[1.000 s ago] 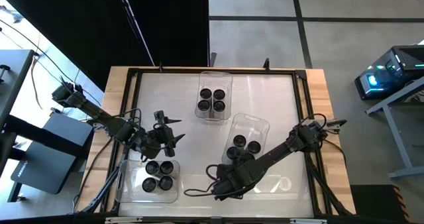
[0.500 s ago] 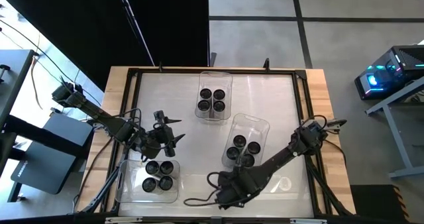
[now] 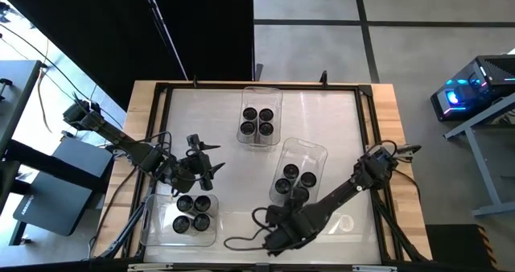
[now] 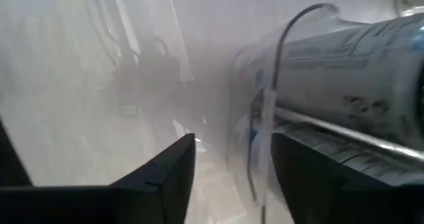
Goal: Sort soda cans
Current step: Move the bottom right transparent bin to the right side of top middle transparent bin
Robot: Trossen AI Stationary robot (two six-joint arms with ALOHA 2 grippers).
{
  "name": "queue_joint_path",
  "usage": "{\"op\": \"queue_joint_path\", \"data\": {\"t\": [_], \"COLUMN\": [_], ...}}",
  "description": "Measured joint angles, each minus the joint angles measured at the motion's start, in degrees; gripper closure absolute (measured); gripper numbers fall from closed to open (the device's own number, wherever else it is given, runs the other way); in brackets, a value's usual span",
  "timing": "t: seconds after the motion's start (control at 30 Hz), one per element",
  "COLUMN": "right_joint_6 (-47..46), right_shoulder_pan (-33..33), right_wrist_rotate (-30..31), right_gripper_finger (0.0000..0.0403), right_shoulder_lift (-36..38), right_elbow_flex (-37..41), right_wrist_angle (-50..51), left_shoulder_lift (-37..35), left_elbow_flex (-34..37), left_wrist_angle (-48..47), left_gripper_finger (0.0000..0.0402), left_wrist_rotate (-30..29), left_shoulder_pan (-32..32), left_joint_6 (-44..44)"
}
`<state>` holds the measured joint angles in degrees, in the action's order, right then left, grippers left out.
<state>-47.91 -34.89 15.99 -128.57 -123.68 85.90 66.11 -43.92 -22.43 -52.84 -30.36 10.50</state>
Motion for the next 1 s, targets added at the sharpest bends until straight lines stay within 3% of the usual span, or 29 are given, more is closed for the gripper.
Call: {"op": "queue_joint_path", "data": {"t": [0.13, 0.3, 0.63, 0.8, 1.0], "right_joint_6": [-2.24, -3.52, -4.66, -4.79, -2.81], "right_shoulder_pan": [1.85, 2.8, 2.29, 1.7, 0.91], "right_wrist_rotate": [-0.13, 0.11, -1.97, -0.01, 0.8], "right_gripper_finger": [0.0178, 0.018, 0.0264, 0.0301, 0.0376], "right_shoulder_lift": [0.0, 0.0, 0.47, 0.29, 0.15], "right_elbow_flex": [0.0, 0.0, 5.77, 5.61, 5.46], "right_wrist_angle": [0.12, -0.28, -4.72, -3.01, -1.17], "left_shoulder_lift": [0.0, 0.0, 0.0, 0.0, 0.0], "left_elbow_flex": [0.0, 0.0, 0.0, 0.0, 0.0], "left_wrist_angle": [0.01, -0.01, -0.03, -0.08, -0.04], "left_gripper_finger": [0.0133, 0.0133, 0.0133, 0.0133, 0.0133], "left_wrist_rotate": [0.0, 0.0, 0.13, 0.39, 0.43], "left_shoulder_pan": [0.0, 0.0, -0.03, -0.03, -0.03], "left_joint_6": [0.0, 0.01, 0.94, 0.94, 1.28]}}
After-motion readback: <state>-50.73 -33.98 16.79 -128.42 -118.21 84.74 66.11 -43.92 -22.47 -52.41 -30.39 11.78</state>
